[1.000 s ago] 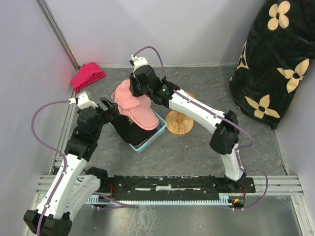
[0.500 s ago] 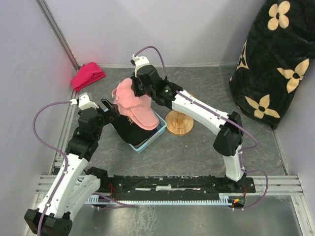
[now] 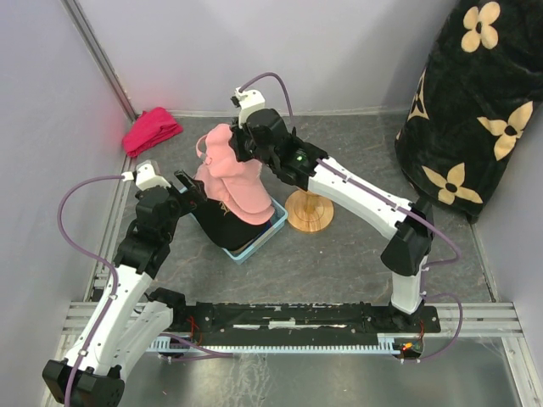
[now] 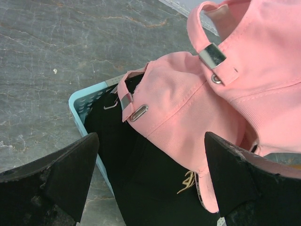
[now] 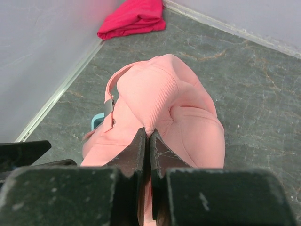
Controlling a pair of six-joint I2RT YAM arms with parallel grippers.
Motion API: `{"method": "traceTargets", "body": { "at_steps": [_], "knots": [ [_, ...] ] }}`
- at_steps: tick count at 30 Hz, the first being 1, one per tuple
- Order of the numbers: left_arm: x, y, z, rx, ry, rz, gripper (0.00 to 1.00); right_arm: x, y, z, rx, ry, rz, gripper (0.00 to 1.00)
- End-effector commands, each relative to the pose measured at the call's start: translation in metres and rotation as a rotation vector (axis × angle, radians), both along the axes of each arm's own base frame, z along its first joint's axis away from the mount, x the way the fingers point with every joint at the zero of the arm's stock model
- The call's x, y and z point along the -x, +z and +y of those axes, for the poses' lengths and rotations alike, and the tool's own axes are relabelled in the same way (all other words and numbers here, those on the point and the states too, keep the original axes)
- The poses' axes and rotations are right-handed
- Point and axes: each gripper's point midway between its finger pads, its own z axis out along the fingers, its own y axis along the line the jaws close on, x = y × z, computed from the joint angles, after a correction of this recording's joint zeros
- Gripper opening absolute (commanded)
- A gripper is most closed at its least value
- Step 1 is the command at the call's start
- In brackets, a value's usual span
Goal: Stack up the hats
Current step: Pick up the hat from the bin.
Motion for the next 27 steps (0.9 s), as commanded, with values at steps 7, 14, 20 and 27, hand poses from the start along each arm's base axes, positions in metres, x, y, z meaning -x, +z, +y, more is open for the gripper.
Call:
{"method": "traceTargets", "body": {
  "at_steps": [7, 14, 20, 27],
  "knots": [
    [-0.003, 0.015, 0.002, 0.048, 0.023, -0.059, 0.99, 0.020, 0.099, -0.021, -0.157, 0.002, -0.193, 0.07],
    [-0.003, 0.016, 0.002, 0.049, 0.027, -0.061, 0.99, 0.035, 0.131, -0.037, -0.198, 0.003, -0.234, 0.06],
    [-0.003, 0.019, 0.004, 0.047, 0.033, -0.066, 0.99, 0.050, 0.166, -0.060, -0.240, -0.013, -0.285, 0.05],
    [-0.002, 0.023, 0.004, 0.045, 0.031, -0.067, 0.99, 0.073, 0.214, -0.111, -0.269, -0.074, -0.366, 0.05]
  ]
}}
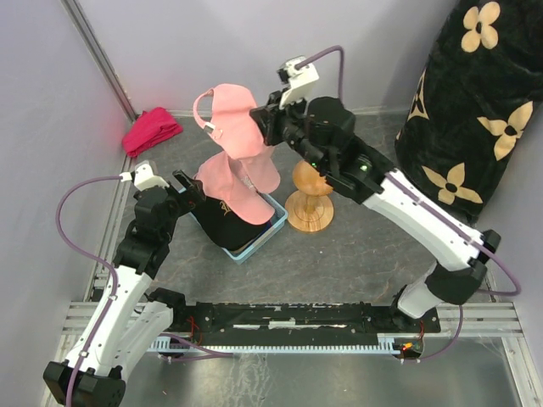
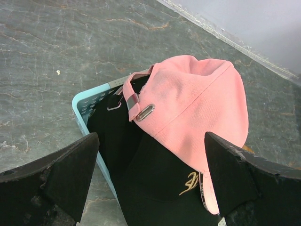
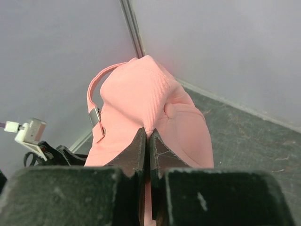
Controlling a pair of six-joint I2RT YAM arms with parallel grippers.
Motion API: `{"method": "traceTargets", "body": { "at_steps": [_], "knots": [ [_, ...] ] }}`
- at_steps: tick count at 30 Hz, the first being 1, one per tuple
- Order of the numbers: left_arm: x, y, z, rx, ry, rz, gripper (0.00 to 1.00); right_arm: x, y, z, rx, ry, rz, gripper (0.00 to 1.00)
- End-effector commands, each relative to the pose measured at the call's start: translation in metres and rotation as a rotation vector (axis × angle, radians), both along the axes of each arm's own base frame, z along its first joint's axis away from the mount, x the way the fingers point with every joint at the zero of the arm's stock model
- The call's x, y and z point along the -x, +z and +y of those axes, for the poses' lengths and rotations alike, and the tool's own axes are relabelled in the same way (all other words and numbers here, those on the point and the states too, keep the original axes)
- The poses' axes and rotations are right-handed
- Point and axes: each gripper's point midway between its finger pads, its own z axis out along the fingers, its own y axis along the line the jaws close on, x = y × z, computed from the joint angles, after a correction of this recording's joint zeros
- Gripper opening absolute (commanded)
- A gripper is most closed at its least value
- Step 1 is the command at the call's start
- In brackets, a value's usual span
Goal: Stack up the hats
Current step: Pick up the hat from the bin, then place the hat on the hat stand.
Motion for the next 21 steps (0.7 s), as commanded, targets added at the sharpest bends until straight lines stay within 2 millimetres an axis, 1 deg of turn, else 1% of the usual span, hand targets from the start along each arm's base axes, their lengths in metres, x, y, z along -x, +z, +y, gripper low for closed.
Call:
{"method": "traceTargets", "body": {
  "at_steps": [1, 6, 10, 14, 16, 19, 21],
  "knots": [
    [-0.002, 0.022, 0.001, 0.045, 0.018, -0.063, 0.99, 0.024, 0.069, -0.054, -0.092, -0.070, -0.126, 0.05],
    [-0.003, 0.019, -0.002, 0.048, 0.001, -0.054, 0.99, 0.036, 0.081, -0.101, -0.043, -0.175, -0.158, 0.05],
    [-0.003, 0.017, -0.005, 0.049, -0.010, -0.048, 0.99, 0.045, 0.078, -0.143, 0.018, -0.274, -0.177, 0.05],
    [-0.003, 0.016, -0.006, 0.048, -0.020, -0.048, 0.99, 0.046, 0.055, -0.176, 0.103, -0.385, -0.163, 0.05],
    [-0.004, 0.016, -0.008, 0.051, -0.028, -0.048, 0.99, 0.047, 0.044, -0.189, 0.141, -0.429, -0.154, 0.05],
    [-0.004, 0.017, -0.010, 0.051, -0.041, -0.049, 0.99, 0.046, 0.025, -0.201, 0.191, -0.479, -0.136, 0.05],
    [-0.005, 0.017, -0.012, 0.049, -0.050, -0.048, 0.99, 0.045, 0.012, -0.203, 0.219, -0.492, -0.121, 0.05]
  ]
}}
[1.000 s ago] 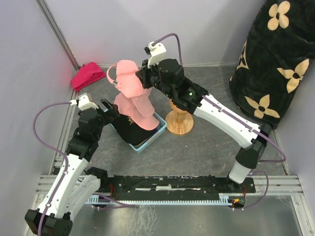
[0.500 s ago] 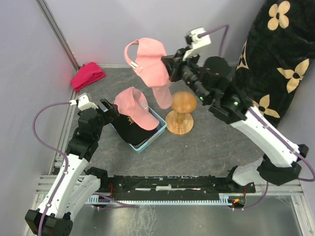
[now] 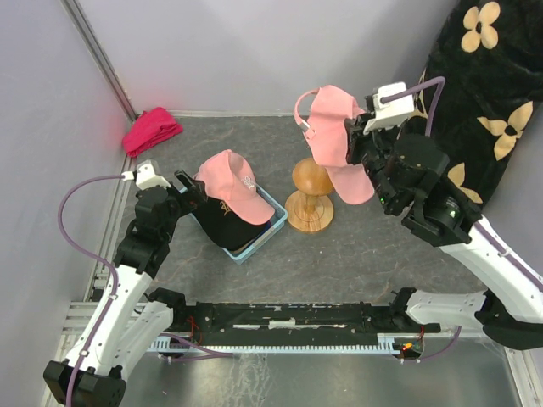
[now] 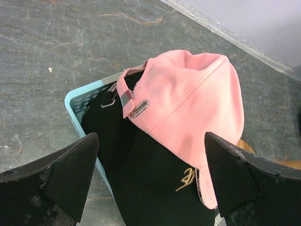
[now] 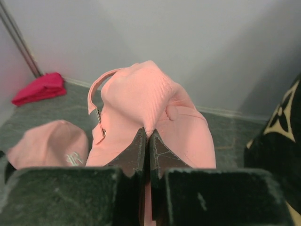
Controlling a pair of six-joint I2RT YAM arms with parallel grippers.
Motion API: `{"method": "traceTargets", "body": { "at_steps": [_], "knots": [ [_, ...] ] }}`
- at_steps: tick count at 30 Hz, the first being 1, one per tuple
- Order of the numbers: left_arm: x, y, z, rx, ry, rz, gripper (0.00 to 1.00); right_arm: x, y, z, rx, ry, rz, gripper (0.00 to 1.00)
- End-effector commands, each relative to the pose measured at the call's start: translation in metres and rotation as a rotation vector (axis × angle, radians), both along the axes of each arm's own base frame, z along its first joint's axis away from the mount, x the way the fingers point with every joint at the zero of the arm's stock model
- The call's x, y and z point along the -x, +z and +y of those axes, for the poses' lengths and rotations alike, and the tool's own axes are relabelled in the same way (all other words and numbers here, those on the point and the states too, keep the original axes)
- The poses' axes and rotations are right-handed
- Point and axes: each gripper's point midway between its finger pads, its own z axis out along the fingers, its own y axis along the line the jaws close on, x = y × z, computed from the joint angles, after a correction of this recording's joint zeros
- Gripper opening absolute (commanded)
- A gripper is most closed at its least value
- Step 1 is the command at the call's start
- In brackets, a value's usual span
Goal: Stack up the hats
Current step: Place the hat on the hat stand.
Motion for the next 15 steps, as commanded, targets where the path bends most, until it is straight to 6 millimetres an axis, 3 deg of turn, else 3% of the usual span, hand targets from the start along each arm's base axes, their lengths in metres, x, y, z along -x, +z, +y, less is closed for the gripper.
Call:
{"method": "traceTargets", "body": {
  "at_steps": [1, 7, 15],
  "knots": [
    [-0.005, 0.019, -0.007, 0.040, -0.023, -0.054, 0.99, -0.006, -0.025, -0.018, 0.073, -0.103, 0.024, 0.05],
    [-0.004, 0.018, -0.009, 0.031, -0.046, -0.049, 0.99, -0.019, -0.063, -0.008, 0.115, -0.121, 0.085, 0.05],
    [0.001, 0.039, -0.013, 0.029, -0.083, -0.086, 0.99, -0.032, -0.117, -0.001, 0.154, -0.130, 0.166, 0.05]
  ]
}}
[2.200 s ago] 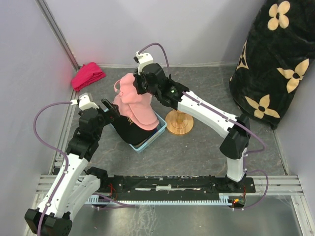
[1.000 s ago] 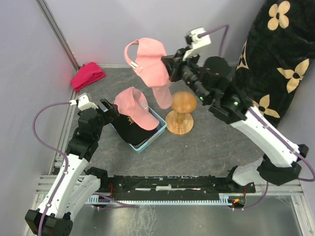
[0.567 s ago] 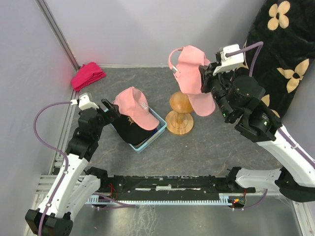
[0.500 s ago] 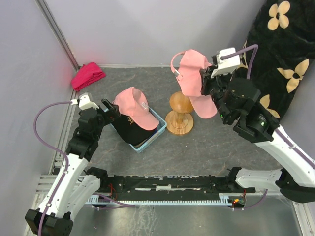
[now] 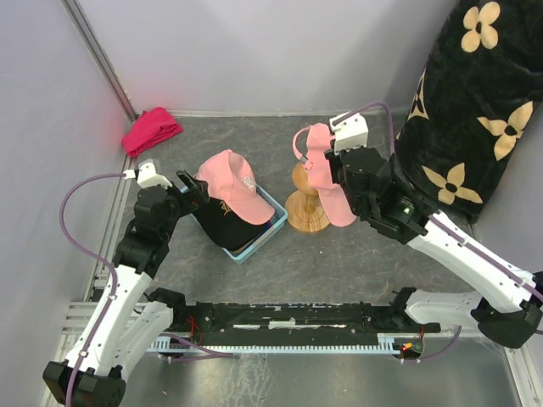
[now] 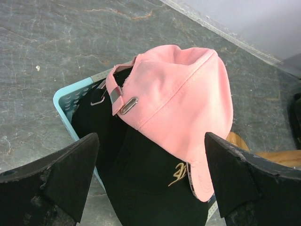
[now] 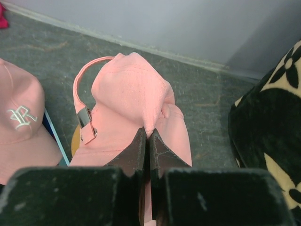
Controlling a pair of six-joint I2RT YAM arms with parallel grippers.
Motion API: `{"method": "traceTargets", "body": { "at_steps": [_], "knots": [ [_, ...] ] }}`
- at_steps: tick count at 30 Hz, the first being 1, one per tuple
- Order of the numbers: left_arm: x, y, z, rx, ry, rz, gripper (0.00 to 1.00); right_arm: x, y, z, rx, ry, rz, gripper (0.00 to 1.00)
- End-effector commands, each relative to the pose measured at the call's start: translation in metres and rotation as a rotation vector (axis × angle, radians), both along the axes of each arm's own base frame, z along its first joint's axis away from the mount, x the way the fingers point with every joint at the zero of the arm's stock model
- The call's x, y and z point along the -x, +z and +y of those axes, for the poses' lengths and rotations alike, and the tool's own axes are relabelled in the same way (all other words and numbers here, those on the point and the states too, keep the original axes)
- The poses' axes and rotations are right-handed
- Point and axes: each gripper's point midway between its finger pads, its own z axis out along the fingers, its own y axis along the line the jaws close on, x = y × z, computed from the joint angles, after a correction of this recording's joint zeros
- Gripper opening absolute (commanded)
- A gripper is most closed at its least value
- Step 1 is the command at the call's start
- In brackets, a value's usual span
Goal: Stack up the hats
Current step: Place the hat on the hat stand.
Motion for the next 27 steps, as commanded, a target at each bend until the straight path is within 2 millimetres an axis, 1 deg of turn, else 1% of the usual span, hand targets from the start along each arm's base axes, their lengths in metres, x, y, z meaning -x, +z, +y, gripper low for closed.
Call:
{"method": "traceTargets", "body": {
  "at_steps": [1, 4, 7, 13, 16, 19, 27],
  "knots": [
    [0.000, 0.041, -0.007, 0.023, -0.045, -0.097, 0.99, -0.008, -0.005, 0.002, -0.067, -0.022, -0.011, 0.05],
    [0.000, 0.048, -0.014, 0.044, -0.079, -0.109, 0.99, -0.010, -0.016, 0.009, -0.079, -0.002, 0.012, 0.04],
    [-0.001, 0.052, -0.025, 0.071, -0.134, -0.115, 1.00, -0.010, -0.021, 0.018, -0.095, 0.026, 0.031, 0.04],
    [-0.009, 0.053, -0.046, 0.116, -0.223, -0.107, 0.99, -0.012, -0.034, 0.037, -0.123, 0.079, 0.077, 0.04],
    [-0.013, 0.053, -0.057, 0.141, -0.267, -0.102, 0.99, -0.014, -0.044, 0.041, -0.127, 0.075, 0.097, 0.03],
    [-0.016, 0.053, -0.072, 0.163, -0.320, -0.101, 0.98, -0.016, -0.054, 0.046, -0.128, 0.075, 0.111, 0.03],
    [-0.026, 0.051, -0.107, 0.136, -0.382, -0.081, 0.98, -0.024, -0.072, 0.057, -0.112, 0.072, 0.143, 0.04]
  ]
}}
